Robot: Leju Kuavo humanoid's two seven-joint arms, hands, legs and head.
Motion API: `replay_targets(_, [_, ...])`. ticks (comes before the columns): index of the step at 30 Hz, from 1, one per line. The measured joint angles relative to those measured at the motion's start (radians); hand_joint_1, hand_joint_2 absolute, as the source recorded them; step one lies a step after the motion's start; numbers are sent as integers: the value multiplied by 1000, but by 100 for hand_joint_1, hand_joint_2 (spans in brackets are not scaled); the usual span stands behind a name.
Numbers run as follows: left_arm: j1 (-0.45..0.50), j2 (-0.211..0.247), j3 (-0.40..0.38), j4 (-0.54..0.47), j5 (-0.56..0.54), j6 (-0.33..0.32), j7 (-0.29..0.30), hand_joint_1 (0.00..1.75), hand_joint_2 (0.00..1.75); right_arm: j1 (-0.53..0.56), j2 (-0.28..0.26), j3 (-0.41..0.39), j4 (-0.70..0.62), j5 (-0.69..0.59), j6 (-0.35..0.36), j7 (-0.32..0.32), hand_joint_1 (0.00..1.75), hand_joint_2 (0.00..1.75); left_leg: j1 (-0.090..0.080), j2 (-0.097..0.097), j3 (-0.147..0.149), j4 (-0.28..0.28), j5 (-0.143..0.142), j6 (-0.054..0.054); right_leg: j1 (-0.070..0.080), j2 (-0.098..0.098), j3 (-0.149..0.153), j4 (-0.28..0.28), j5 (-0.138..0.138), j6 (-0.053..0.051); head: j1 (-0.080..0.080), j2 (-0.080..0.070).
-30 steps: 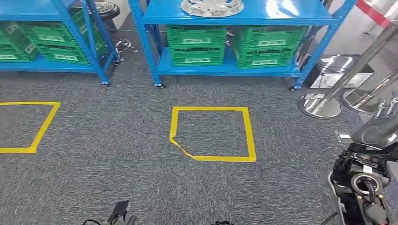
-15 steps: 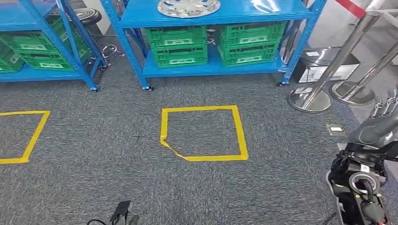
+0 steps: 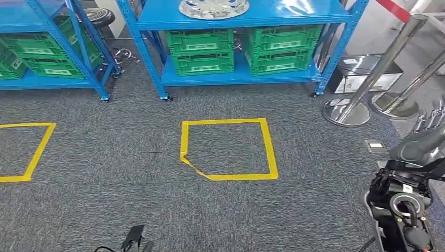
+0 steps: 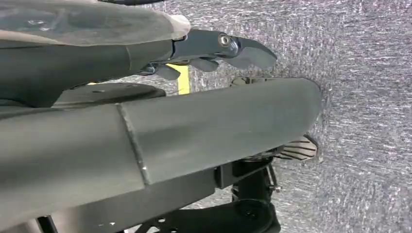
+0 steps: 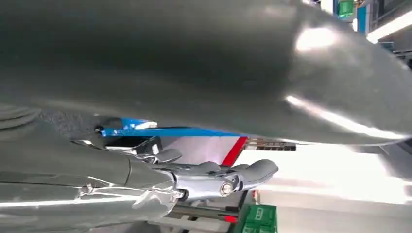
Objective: Take the parts from the cabinet and place them on the table.
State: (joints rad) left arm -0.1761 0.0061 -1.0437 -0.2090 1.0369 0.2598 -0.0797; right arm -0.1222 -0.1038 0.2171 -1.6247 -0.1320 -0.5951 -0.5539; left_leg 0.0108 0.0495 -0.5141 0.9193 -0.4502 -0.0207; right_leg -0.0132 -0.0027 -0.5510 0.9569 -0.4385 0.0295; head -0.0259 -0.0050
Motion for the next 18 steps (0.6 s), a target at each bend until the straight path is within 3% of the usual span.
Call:
replay_targets(11, [0,0,0,0,0,-10,0,0,0,0,0,1,2,0,1,-1,0,0,-3,0,-1,2,-1,1,-6,0,0,-1,0,1,0,0])
replay_targets(18, [1,2,0,0,0,-18,0,0,0,-1,0,1,11,0,2,-1,0,0,-5,-1,-8,16,-9,13,-7,-2,1,-2,2,7,0,0])
